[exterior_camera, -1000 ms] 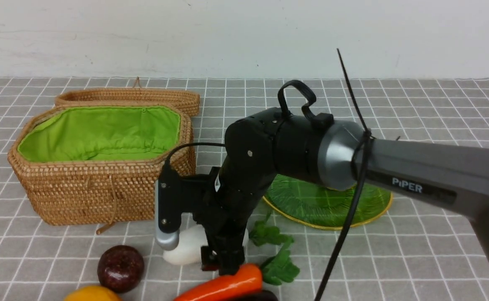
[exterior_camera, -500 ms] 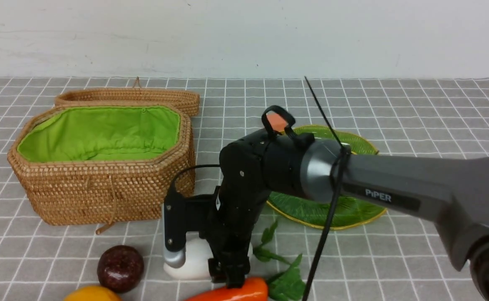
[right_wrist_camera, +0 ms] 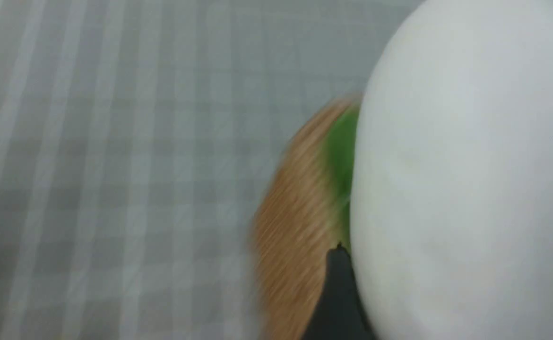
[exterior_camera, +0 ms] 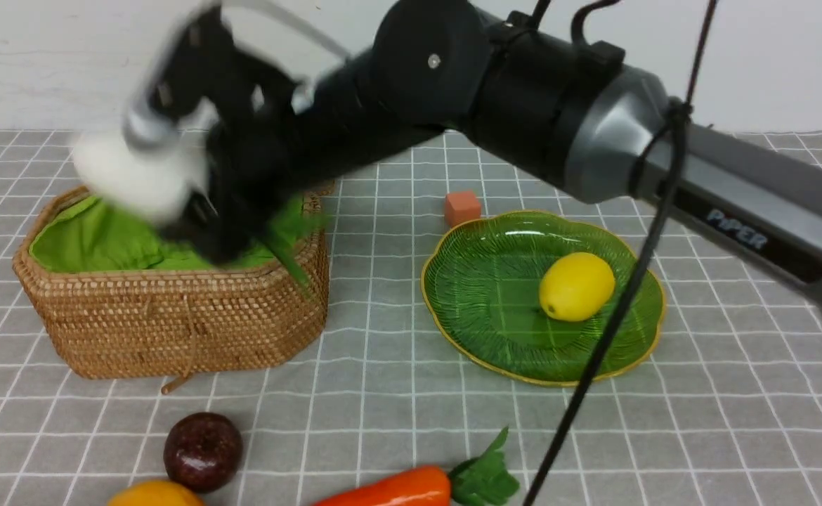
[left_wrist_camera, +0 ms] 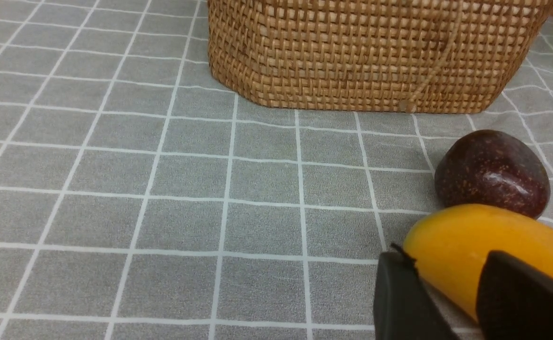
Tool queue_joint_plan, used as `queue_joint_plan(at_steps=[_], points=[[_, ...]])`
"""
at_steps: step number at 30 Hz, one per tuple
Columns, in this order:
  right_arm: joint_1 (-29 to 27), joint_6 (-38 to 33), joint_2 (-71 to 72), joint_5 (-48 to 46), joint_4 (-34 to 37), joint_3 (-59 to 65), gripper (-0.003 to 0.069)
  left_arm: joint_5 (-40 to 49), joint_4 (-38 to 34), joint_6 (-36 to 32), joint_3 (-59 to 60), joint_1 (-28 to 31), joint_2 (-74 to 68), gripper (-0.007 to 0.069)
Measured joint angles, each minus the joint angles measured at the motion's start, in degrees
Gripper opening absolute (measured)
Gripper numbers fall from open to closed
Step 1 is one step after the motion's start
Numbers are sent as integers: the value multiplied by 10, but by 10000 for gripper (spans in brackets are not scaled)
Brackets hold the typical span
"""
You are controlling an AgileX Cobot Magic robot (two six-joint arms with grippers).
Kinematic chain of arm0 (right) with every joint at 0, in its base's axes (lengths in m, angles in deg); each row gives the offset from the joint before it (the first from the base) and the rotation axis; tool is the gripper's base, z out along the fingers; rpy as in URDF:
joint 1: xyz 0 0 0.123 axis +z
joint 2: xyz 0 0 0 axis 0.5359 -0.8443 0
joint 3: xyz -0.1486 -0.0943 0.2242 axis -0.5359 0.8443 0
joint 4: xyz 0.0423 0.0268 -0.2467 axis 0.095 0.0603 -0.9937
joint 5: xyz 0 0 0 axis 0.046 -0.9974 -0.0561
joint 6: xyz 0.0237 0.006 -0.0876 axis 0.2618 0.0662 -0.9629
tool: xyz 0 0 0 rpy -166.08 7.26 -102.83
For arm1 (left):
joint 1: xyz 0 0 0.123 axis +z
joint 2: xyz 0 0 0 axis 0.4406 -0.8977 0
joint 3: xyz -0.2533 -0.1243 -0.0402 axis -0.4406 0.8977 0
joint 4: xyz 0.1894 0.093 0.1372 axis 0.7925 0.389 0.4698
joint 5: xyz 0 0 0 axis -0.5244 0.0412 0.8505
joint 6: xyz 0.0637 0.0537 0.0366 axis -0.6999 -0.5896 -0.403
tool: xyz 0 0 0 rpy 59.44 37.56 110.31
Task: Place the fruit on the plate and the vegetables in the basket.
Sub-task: Take a daikon with your right arm and place it on the basket on the left.
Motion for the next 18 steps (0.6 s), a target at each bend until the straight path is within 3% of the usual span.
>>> queue_joint_plan(at_steps=[6, 9, 13, 16, 18], points=[[-3, 0, -83, 183, 57, -2, 521, 0, 0, 0, 0, 0, 0, 239], [-3, 0, -111, 224, 63, 1, 521, 0, 0, 0, 0, 0, 0, 239], [-3, 1, -120, 233, 68, 3, 531, 0, 0, 0, 0, 1, 0, 239], [-4, 2, -115, 194, 68, 3, 634, 0, 0, 0, 0, 1, 0, 239], [-4, 2, -112, 166, 67, 3, 658, 0, 0, 0, 0, 1, 0, 239]])
